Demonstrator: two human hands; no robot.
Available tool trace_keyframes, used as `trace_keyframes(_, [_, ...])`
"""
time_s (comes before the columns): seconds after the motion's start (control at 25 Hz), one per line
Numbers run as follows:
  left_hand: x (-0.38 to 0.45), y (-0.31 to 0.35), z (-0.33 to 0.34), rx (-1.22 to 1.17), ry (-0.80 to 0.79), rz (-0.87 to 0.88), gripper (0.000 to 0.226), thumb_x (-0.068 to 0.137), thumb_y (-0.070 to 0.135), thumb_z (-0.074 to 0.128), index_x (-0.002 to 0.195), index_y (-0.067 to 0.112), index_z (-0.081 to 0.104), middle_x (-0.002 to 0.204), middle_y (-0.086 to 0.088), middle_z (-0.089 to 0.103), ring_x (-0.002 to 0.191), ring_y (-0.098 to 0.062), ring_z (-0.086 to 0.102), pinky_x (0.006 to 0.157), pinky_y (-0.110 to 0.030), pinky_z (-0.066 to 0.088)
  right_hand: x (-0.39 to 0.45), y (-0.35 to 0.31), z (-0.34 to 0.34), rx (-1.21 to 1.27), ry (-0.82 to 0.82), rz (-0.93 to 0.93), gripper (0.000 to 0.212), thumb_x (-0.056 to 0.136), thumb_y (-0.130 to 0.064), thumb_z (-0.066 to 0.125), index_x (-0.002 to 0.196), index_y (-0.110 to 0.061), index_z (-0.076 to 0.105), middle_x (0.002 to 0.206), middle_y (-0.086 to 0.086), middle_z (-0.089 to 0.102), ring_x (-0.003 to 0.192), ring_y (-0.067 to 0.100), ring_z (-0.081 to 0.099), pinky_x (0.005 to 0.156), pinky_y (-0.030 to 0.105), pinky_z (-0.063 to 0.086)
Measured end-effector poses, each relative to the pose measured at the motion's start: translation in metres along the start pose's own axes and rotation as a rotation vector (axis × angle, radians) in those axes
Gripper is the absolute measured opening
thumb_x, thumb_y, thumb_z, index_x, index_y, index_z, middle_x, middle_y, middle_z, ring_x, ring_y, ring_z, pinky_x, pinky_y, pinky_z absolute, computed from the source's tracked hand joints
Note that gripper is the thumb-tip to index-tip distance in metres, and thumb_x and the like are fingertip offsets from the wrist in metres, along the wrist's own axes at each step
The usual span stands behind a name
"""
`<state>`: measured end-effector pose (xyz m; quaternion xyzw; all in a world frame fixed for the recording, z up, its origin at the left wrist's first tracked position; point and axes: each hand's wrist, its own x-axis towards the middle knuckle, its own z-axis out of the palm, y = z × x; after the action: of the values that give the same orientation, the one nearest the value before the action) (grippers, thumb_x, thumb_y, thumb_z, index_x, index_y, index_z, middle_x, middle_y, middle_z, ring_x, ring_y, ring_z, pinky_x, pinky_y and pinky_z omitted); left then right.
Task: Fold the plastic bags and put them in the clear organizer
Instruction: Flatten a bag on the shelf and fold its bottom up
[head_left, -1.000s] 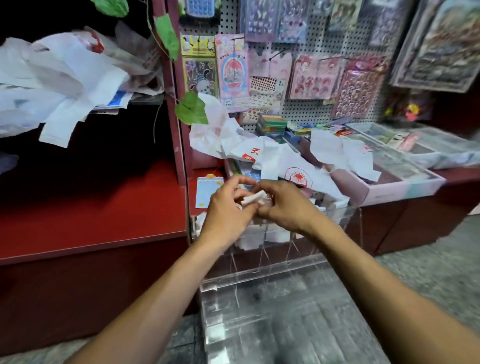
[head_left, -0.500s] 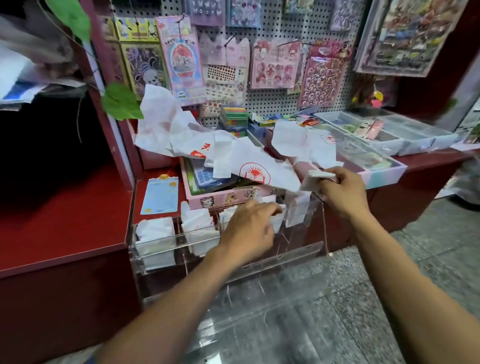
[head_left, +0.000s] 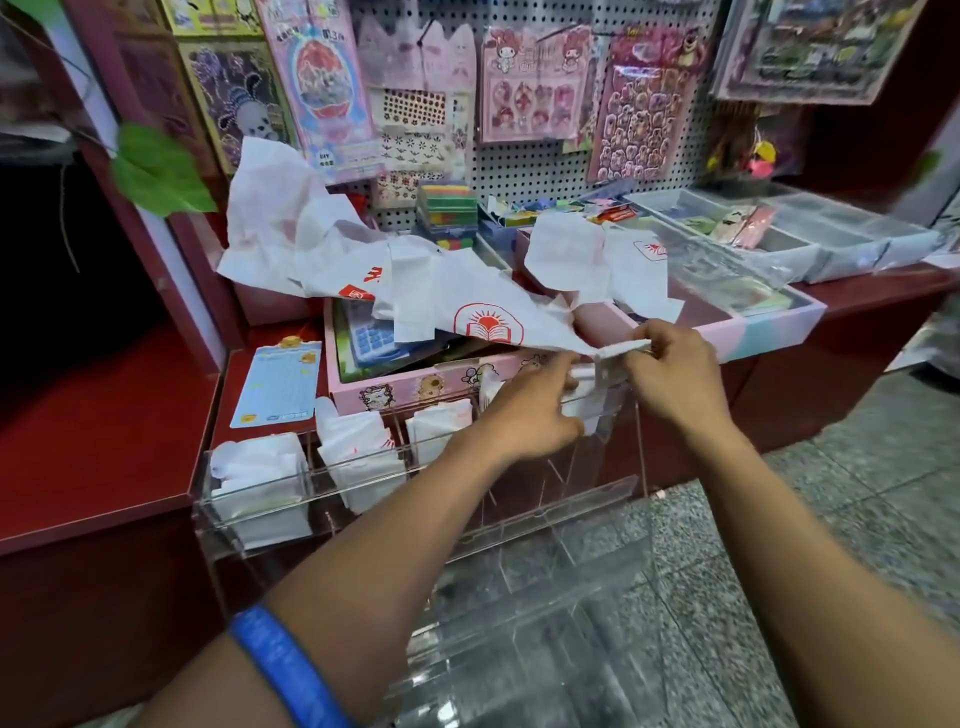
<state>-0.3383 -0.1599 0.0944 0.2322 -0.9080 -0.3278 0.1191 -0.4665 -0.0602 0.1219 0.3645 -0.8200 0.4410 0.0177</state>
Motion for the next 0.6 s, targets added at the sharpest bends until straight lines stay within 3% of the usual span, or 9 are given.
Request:
trace_keyframes(0.08, [0.001, 0.0, -0.001, -0.118, 0.037, -0.013, 0.073, 0.08, 0.011, 0.07, 0.144, 0.022, 0.036, 0.134, -0.008, 0.056, 0.122, -0.02, 0.054, 0.1, -0.031, 0.046, 0.0, -0.002, 0.005, -0.028, -0.077, -0.022, 0.012, 0.079, -0.008, 0.058, 0.071, -0.015, 0.064, 0.066, 0.005, 0.061, 0.074, 0.03, 0.057, 0.061, 0.035, 0.04])
trace_keyframes(0.24, [0.002, 0.001, -0.004, -0.165, 0.056, 0.014, 0.07, 0.079, 0.007, 0.071, 0.14, 0.023, 0.04, 0.122, 0.002, 0.054, 0.107, -0.015, 0.054, 0.087, -0.024, 0.045, -0.001, -0.004, 0.016, -0.008, -0.202, -0.061, 0.026, 0.079, -0.007, 0.056, 0.063, -0.027, 0.06, 0.06, -0.007, 0.058, 0.063, 0.013, 0.054, 0.053, 0.024, 0.035])
trace_keyframes(0.44, [0.007, -0.002, -0.004, -0.228, 0.098, -0.002, 0.066, 0.08, 0.011, 0.07, 0.137, 0.029, 0.043, 0.12, 0.001, 0.061, 0.099, -0.017, 0.061, 0.082, -0.029, 0.051, 0.009, 0.0, 0.03, 0.165, -0.241, 0.016, 0.024, 0.079, -0.004, 0.051, 0.07, -0.021, 0.065, 0.065, -0.002, 0.061, 0.062, 0.015, 0.052, 0.057, 0.027, 0.039])
trace_keyframes(0.6, [0.013, -0.004, 0.003, -0.331, 0.191, -0.034, 0.049, 0.089, 0.023, 0.069, 0.134, 0.024, 0.051, 0.11, 0.004, 0.064, 0.097, -0.013, 0.062, 0.093, -0.033, 0.052, 0.01, 0.006, 0.031, 0.128, -0.194, 0.037, 0.026, 0.082, -0.001, 0.051, 0.086, -0.021, 0.067, 0.072, -0.003, 0.061, 0.064, 0.013, 0.053, 0.051, 0.019, 0.04])
